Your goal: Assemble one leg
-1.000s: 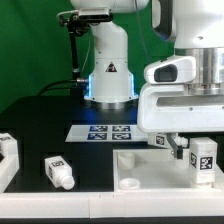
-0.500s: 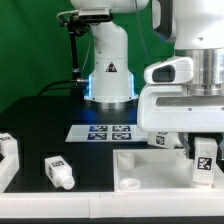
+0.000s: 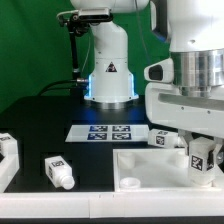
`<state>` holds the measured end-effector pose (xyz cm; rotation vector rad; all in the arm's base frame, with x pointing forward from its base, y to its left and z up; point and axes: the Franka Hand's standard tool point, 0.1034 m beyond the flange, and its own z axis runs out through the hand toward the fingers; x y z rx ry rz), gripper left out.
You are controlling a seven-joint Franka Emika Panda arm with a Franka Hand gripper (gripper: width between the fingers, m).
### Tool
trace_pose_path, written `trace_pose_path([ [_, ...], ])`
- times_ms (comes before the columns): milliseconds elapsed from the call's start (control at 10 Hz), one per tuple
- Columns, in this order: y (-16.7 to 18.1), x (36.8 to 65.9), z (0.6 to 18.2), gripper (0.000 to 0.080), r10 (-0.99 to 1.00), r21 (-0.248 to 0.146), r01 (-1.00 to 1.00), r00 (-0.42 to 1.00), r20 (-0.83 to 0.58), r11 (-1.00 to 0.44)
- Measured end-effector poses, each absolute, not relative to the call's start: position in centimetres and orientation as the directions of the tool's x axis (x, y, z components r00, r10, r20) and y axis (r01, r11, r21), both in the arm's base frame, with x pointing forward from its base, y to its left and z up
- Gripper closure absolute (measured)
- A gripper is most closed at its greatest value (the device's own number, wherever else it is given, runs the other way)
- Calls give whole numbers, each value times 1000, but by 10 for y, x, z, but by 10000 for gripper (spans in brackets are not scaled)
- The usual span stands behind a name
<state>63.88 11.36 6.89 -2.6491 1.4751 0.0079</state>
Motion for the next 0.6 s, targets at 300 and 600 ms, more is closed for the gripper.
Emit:
trace_pose_path([
  [300, 118, 640, 68, 515, -974, -92, -983, 169, -151, -157],
  [600, 118, 639, 68, 266, -968, -96, -977, 202, -148, -189],
])
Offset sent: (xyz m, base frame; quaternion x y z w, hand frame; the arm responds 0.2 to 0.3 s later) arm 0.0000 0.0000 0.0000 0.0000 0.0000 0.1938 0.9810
